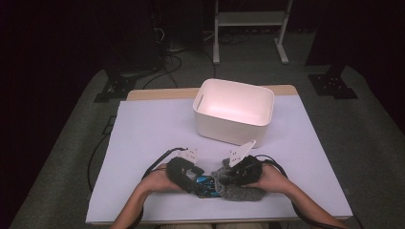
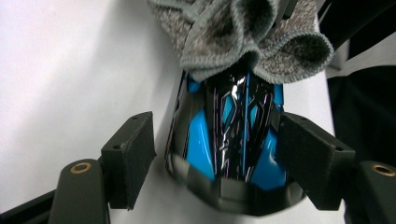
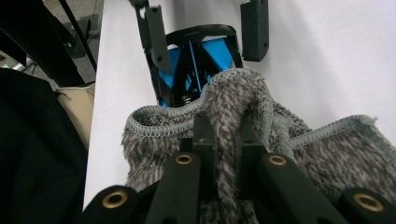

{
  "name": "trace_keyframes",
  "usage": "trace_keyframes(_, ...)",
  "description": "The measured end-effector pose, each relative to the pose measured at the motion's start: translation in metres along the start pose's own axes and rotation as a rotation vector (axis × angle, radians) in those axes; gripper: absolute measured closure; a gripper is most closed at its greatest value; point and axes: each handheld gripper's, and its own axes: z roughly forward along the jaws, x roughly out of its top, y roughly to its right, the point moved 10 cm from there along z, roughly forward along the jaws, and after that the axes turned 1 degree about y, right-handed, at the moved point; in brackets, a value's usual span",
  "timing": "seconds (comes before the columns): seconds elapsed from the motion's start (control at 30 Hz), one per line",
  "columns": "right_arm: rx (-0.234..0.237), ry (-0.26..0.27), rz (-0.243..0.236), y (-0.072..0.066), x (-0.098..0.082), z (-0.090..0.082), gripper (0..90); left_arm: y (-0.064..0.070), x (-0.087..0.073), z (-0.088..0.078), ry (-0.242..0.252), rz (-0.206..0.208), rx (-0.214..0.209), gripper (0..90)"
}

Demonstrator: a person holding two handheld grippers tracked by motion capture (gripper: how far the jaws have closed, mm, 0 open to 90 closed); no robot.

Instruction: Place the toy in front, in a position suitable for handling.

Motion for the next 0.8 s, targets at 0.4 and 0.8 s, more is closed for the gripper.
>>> trace_keyframes(0.4, -0.008, -0.014, -0.005, 0.000, -0.002, -0.003, 81.8, 0.004, -0.002, 0.000, -0.018, -0.054, -0.026, 30.0)
trace_keyframes(0.8, -0.010, 0.008, -0.029, 0.000, 0.015, -0.013, 81.8, 0.013, 0.001, -0.002, -0.055, 0.071, 0.059, 30.6)
